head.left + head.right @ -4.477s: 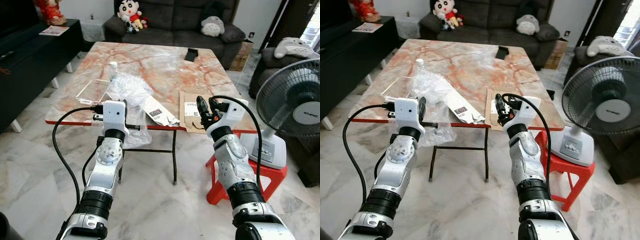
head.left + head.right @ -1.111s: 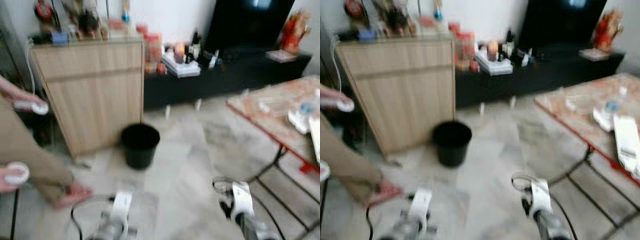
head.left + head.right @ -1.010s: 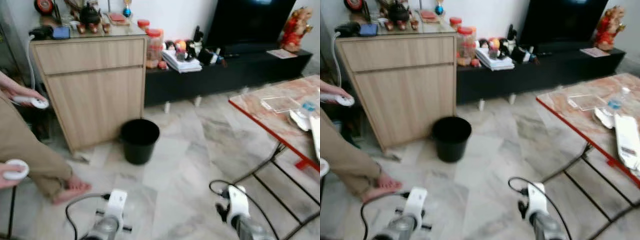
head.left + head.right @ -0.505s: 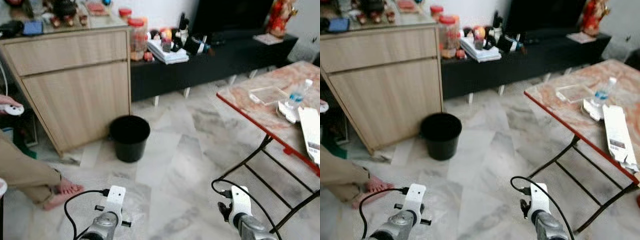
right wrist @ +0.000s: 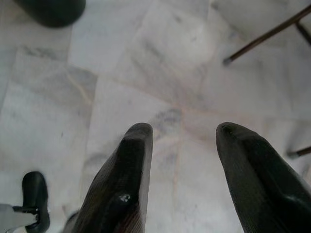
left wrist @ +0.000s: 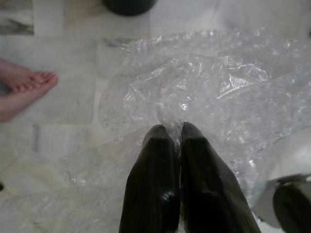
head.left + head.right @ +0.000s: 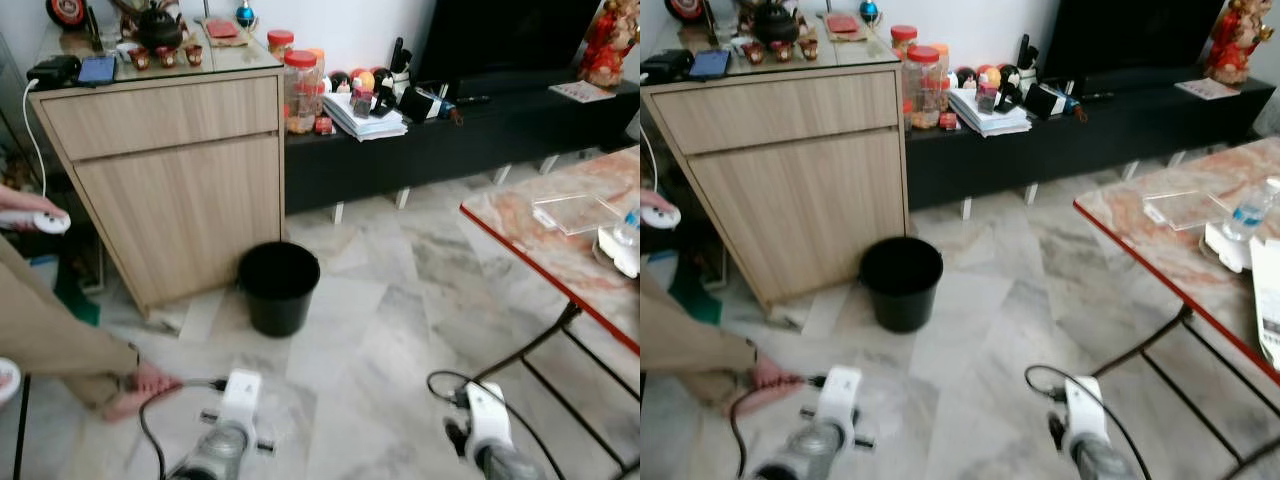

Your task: Picking trash to rubbish bin

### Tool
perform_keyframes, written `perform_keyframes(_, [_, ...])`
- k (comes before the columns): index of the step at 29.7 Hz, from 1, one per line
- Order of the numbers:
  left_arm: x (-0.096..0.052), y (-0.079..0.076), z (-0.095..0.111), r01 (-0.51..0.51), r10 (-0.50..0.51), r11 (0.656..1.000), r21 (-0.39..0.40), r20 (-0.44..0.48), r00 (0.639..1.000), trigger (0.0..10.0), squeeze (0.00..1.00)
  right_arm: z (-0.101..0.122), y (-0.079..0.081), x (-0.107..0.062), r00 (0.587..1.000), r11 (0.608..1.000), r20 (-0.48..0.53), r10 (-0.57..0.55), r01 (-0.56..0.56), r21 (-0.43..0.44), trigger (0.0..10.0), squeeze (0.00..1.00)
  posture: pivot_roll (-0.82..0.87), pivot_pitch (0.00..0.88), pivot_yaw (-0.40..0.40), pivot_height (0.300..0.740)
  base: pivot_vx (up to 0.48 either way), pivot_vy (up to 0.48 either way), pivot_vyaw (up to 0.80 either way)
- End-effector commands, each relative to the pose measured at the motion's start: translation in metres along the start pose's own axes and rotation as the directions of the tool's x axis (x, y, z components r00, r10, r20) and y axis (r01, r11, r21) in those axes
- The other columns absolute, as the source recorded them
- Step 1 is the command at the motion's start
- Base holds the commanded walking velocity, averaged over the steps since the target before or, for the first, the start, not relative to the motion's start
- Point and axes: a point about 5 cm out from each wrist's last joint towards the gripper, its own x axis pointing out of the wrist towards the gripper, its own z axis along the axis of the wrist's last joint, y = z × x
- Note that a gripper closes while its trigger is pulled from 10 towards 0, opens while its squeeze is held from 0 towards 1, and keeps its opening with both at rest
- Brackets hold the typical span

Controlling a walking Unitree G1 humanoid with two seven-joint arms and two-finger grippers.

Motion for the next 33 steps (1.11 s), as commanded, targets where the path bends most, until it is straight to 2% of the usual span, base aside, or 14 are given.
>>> perform_keyframes(1, [-0.001, 0.011, -0.003, -0.024, 0.024, 1.0, 0.014, -0.008, 1.0, 10.0, 0.0, 0.009, 0.006, 0.002, 1.0, 1.0, 0.028, 0.012, -0.013, 0.015, 10.0, 0.0, -0.02, 0.04, -0.118, 0.74, 0.266, 0.0, 0.0])
perform_keyframes(9, [-0.001, 0.013, -0.003, -0.029, 0.029, 0.999, 0.014, -0.006, 1.0, 10.0, 0.0, 0.009, 0.008, 0.002, 0.999, 1.0, 0.029, 0.015, -0.015, 0.003, 10.0, 0.0, -0.02, 0.034, -0.113, 0.74, 0.266, 0.0, 0.0])
perform_keyframes(13, [-0.001, 0.015, -0.002, -0.035, 0.035, 0.999, 0.022, 0.001, 0.999, 10.0, 0.0, 0.006, 0.009, 0.002, 1.0, 0.999, 0.026, 0.015, -0.016, 0.037, 10.0, 0.0, -0.02, 0.021, -0.105, 0.74, 0.289, 0.0, 0.0])
perform_keyframes(20, [-0.001, 0.016, -0.002, -0.036, 0.036, 0.999, 0.033, 0.004, 0.999, 10.0, 0.0, 0.001, 0.007, 0.001, 1.0, 0.999, 0.011, 0.003, -0.004, 0.04, 10.0, 0.0, 0.0, 0.015, -0.103, 0.74, 0.324, 0.0, 0.0])
perform_keyframes(33, [-0.003, 0.02, -0.011, -0.037, 0.038, 0.998, 0.048, -0.019, 0.999, 10.0, 0.0, -0.012, 0.003, -0.001, 1.0, 0.999, -0.03, -0.006, 0.007, 0.04, 10.0, 0.0, 0.02, 0.0, -0.112, 0.74, 0.33, 0.0, 0.0])
